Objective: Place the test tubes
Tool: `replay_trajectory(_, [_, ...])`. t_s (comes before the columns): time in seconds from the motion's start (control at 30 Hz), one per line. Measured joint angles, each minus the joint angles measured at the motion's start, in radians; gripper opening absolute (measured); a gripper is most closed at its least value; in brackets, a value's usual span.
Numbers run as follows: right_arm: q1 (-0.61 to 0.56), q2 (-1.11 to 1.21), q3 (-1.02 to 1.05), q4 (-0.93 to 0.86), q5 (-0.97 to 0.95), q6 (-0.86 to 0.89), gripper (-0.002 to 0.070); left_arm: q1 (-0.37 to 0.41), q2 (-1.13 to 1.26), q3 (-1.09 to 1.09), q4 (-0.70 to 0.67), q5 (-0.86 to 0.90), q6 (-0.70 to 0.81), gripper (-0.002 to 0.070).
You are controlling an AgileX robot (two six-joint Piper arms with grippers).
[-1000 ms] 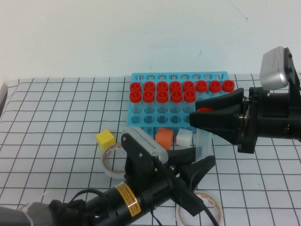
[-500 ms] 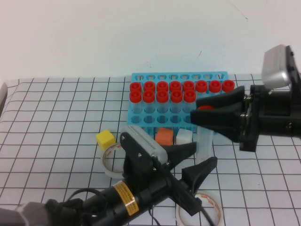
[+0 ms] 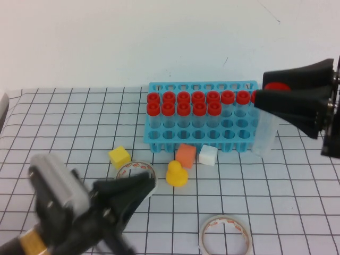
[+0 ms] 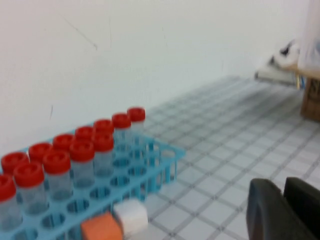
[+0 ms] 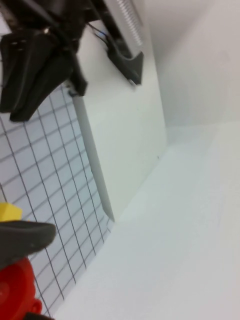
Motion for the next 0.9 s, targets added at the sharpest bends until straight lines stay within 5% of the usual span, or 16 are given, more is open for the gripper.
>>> replay_trajectory(0.47, [0.000,-0.032,0.000,-0.223,0.090,0.211,0.0280,0.052,-0.597,0.072,0.510,0.523,-0.409,0.0000])
replay_trajectory(0.9, [0.000,-0.034,0.000,-0.254,0.154,0.236,0.0280,0.054,-0.970,0.155,0.577,0.779,-0.605,0.0000])
